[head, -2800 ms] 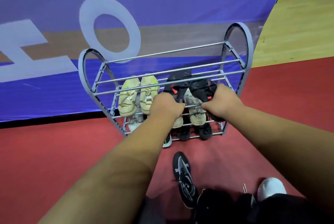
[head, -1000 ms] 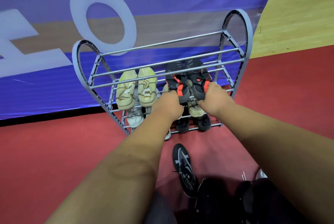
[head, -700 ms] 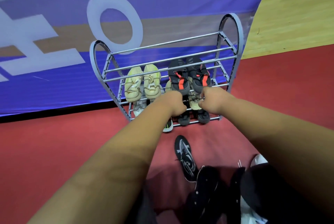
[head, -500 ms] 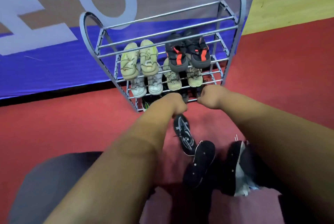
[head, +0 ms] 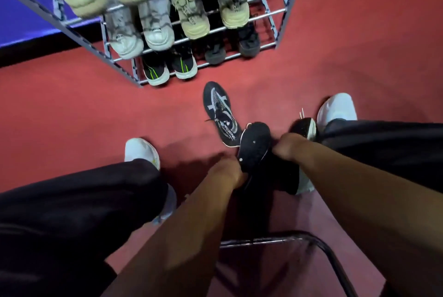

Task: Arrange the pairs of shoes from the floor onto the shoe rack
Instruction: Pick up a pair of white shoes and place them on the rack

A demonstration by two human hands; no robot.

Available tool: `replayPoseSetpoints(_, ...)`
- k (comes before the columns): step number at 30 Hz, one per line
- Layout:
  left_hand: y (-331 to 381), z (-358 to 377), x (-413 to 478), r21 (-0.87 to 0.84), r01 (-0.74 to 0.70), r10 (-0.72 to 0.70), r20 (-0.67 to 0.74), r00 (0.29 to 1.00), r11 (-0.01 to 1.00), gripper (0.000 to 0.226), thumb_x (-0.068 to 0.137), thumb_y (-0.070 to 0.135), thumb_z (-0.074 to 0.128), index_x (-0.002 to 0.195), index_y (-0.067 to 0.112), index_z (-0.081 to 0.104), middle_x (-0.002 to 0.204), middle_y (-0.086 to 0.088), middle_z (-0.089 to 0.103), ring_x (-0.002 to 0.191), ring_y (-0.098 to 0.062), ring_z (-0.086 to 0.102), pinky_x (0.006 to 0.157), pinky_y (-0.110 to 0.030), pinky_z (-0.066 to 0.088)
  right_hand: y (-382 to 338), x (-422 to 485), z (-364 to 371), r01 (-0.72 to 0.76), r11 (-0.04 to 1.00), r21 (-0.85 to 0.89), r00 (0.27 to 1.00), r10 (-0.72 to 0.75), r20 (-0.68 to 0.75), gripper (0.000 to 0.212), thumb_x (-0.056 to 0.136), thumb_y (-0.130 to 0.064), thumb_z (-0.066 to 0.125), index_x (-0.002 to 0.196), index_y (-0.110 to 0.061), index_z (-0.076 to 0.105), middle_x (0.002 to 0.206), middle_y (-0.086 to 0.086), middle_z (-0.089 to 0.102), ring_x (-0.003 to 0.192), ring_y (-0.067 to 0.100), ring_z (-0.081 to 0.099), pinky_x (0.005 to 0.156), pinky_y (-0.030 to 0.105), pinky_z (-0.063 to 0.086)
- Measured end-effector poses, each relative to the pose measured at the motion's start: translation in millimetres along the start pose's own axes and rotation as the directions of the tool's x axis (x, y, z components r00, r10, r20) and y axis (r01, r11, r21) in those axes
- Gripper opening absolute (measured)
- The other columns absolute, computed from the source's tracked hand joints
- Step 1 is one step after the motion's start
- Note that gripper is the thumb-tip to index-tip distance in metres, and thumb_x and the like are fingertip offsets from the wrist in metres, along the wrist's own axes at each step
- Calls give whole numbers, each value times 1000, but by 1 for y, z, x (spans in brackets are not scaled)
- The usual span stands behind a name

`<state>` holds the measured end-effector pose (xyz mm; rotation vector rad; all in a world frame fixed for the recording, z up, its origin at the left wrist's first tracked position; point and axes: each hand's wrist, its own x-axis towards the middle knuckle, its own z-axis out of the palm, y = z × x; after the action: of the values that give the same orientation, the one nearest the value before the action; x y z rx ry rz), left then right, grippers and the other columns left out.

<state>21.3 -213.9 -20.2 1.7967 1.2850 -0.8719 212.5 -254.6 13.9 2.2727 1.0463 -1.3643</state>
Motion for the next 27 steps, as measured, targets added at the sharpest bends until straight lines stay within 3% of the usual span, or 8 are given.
replayPoseSetpoints(3,1,27,14,113,22,-26,29,999,993,102,79,58,77,153,11,25,149,-16,33,134,-38,48,107,-46,46,3,7,2,-14,999,-33,999,15,28,45,106,-29,47,139,-3,63,145,20,59,135,31,56,105,32,43)
replayPoseSetpoints(10,-1,48,34,301,-16,76,-187,979,953,102,65,65,83,137,9,38,134,-11,44,120,-31,51,93,-42,48,11,27,16,-79,995,-68,997,78,-16,44,91,-32,56,127,-12,70,131,12,69,122,30,66,100,37,54)
replayPoseSetpoints(15,-1,42,46,234,-54,71,-68,995,971,98,70,47,84,141,1,33,133,-16,43,123,-36,52,96,-43,50,7,39,28,-11,994,-108,999,15,37,49,87,-32,48,131,-21,66,133,11,68,122,33,65,103,43,54)
replayPoseSetpoints(18,-2,11,44,-53,-59,63,75,995,997,88,65,21,87,141,11,44,130,-10,56,118,-29,60,96,-38,55,7,45,32,6,993,-120,998,1,60,43,96,-30,50,134,-17,66,134,12,67,124,32,64,103,40,53)
replayPoseSetpoints(20,-6,-13,42,-277,-58,109,172,979,959,66,65,7,87,126,17,64,118,-4,71,102,-20,68,90,-35,58,6,45,31,11,995,-104,999,-7,41,42,97,-29,51,133,-13,67,134,14,67,124,31,64,101,36,51)
replayPoseSetpoints(22,-12,-31,41,-441,-41,157,230,961,896,50,71,3,82,118,19,73,117,0,75,106,-17,69,97,-33,53,4,43,28,10,996,-89,1000,-9,16,41,97,-29,54,130,-9,69,131,16,68,122,31,65,98,33,51)
replayPoseSetpoints(24,-23,-46,40,-610,23,168,254,952,792,57,67,10,80,122,25,73,123,8,74,121,-16,63,109,-37,45,1,42,26,7,997,-77,1000,-7,-9,41,98,-28,55,130,-6,69,132,17,68,123,31,64,98,32,50)
replayPoseSetpoints(27,-43,-60,37,-878,96,298,260,918,470,55,82,3,71,135,17,64,134,-2,69,127,-22,61,113,-40,43,-1,43,24,16,999,-38,999,-18,-46,41,98,-25,53,131,-4,67,133,19,67,124,32,63,100,33,49)
